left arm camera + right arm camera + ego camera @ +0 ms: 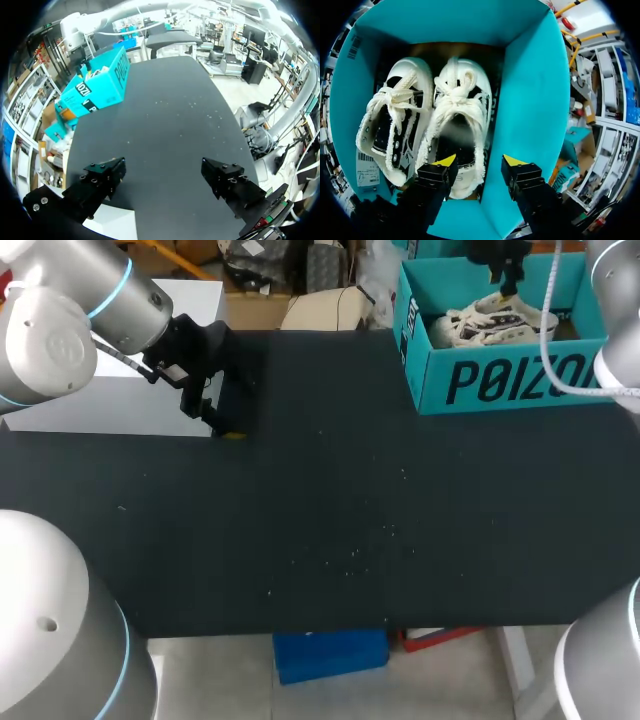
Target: Take the shoe out of the shoebox, open the shoe tongue, remove and reinsert the insole, then place the shoe into the shoebox
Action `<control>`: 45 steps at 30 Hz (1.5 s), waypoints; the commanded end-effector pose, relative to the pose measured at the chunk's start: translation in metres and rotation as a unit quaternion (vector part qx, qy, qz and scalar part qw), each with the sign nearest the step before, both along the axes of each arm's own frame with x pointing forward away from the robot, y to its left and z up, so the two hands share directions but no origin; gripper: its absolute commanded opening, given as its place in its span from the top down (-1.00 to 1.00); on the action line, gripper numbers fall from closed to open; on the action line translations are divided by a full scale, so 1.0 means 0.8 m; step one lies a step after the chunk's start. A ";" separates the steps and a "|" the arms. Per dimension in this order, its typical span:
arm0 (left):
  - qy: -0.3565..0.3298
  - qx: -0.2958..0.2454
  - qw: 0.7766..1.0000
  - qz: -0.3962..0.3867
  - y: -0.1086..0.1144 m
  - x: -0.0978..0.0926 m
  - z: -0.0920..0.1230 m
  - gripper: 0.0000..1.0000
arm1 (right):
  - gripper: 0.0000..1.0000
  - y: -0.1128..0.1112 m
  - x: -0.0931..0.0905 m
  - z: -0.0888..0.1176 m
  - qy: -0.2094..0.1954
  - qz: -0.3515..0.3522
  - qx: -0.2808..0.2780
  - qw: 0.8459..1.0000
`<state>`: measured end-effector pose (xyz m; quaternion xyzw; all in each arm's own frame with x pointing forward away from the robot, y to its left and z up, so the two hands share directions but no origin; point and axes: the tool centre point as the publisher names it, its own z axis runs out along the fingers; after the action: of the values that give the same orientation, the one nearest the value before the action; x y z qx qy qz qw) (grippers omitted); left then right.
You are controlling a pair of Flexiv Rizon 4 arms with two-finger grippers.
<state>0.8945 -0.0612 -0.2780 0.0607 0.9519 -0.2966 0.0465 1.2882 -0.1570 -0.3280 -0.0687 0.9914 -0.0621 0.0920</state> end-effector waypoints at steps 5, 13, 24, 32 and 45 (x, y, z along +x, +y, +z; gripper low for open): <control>-0.002 0.000 1.000 0.002 -0.001 -0.001 -0.001 -1.00 | -0.03 0.002 -0.037 0.046 0.289 -0.057 -0.045 0.954; -0.002 0.000 1.000 0.002 -0.001 -0.001 -0.001 -1.00 | 0.04 0.026 -0.095 0.087 0.235 -0.091 -0.026 0.967; -0.002 0.000 1.000 0.002 -0.001 -0.001 -0.001 -1.00 | -0.33 0.052 -0.153 0.131 0.162 -0.113 -0.017 0.980; -0.002 0.000 1.000 0.002 -0.001 -0.001 -0.001 -1.00 | -0.17 0.076 -0.209 0.155 0.125 -0.136 -0.019 0.983; -0.002 0.000 1.000 0.002 -0.001 -0.001 -0.001 -1.00 | -0.66 0.089 -0.327 0.166 0.066 -0.180 0.002 0.981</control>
<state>0.8945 -0.0612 -0.2780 0.0606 0.9519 -0.2966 0.0465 1.0846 -0.0867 -0.1991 0.1159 0.9750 -0.0668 -0.1776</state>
